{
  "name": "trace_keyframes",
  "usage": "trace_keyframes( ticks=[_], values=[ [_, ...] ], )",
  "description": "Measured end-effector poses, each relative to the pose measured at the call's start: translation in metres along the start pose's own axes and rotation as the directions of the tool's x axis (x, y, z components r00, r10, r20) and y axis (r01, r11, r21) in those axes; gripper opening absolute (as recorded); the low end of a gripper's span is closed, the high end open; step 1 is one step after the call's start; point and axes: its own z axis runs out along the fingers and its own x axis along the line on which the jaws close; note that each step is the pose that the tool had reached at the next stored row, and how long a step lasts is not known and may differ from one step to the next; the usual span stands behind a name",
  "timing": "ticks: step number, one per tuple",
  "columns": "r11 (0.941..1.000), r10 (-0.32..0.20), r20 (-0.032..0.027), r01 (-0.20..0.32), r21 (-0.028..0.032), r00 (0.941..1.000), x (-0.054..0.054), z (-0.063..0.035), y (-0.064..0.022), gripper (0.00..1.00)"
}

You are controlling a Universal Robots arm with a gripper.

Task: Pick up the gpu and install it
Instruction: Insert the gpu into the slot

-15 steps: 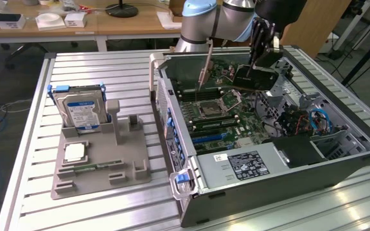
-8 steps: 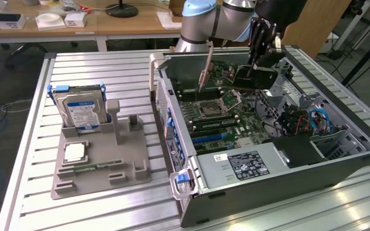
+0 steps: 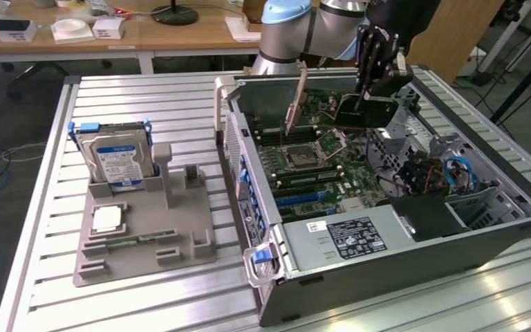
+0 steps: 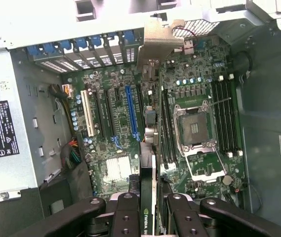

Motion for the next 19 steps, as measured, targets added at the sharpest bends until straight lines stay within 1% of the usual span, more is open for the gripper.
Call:
trace_keyframes(
  ticks=[12, 15, 19],
  values=[
    [1.0, -0.003, 0.0001, 0.003, 0.0, 1.0, 0.0, 0.0, 0.0, 0.26],
    [0.9998, -0.021, 0.0002, 0.021, -0.0006, 0.9998, 0.0, 0.0, 0.0, 0.26],
    [0.998, -0.064, 0.0007, 0.064, -0.0017, 0.998, 0.0, 0.0, 0.0, 0.26]
  ],
)
